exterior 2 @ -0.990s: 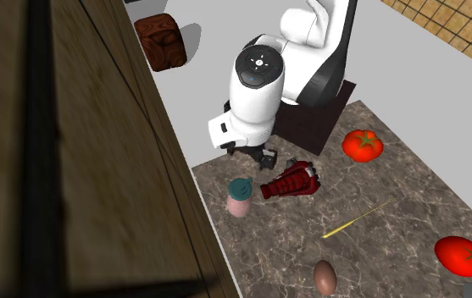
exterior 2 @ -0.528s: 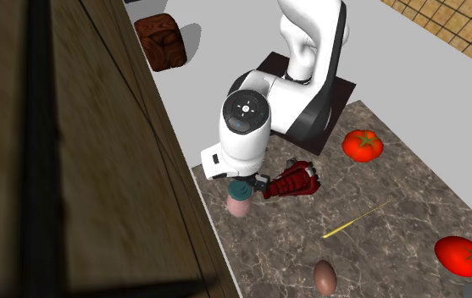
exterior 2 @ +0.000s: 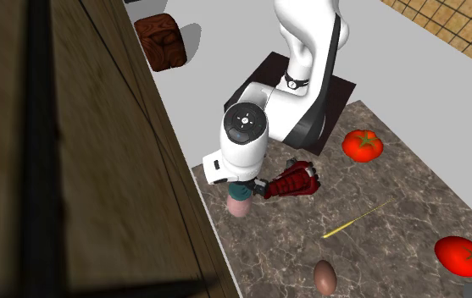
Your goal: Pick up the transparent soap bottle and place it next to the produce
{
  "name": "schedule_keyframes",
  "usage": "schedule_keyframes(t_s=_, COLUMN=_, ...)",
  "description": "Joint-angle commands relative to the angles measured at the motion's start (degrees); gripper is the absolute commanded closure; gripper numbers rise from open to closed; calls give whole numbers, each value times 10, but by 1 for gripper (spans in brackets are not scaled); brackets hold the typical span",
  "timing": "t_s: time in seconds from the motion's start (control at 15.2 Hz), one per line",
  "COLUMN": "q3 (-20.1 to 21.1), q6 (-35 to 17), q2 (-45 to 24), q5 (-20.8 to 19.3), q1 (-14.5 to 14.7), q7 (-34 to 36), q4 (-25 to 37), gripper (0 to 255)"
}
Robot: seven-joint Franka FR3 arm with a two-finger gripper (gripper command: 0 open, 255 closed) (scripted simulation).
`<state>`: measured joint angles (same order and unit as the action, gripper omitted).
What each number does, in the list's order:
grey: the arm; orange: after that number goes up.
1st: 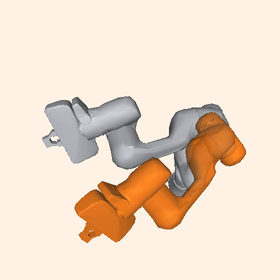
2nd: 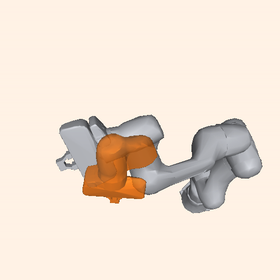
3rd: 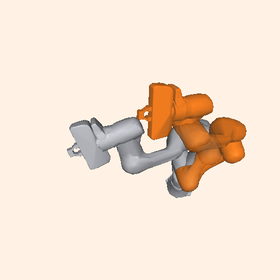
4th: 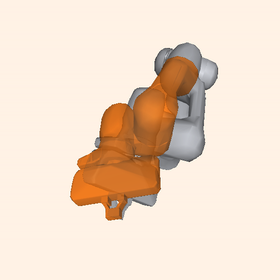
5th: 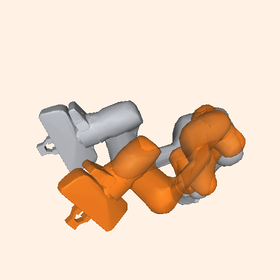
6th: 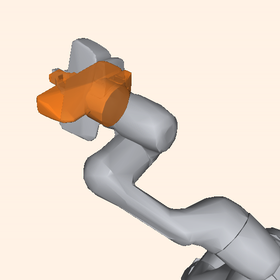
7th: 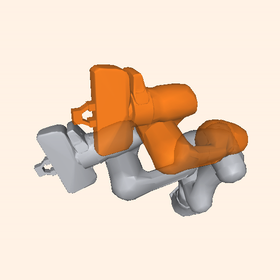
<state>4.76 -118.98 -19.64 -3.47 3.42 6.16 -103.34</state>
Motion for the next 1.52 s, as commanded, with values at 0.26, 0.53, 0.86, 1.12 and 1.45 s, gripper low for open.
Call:
schedule_keyframes(t_s=0.26, q3=0, q6=-1, q2=0, q5=0, q1=0, q7=0, q4=0, gripper=255)
schedule_keyframes(t_s=0.53, q3=0, q6=-1, q2=0, q5=0, q1=0, q7=0, q4=0, gripper=255)
schedule_keyframes(t_s=0.86, q3=0, q6=-1, q2=0, q5=0, q1=0, q7=0, q4=0, gripper=255)
schedule_keyframes(t_s=1.12, q3=1, q6=26, q2=13, q5=2, q1=0, q7=-2, q4=13, gripper=255)
schedule_keyframes(t_s=1.45, q3=1, q6=60, q2=26, q5=4, q1=-1, q7=-3, q4=34, gripper=255)
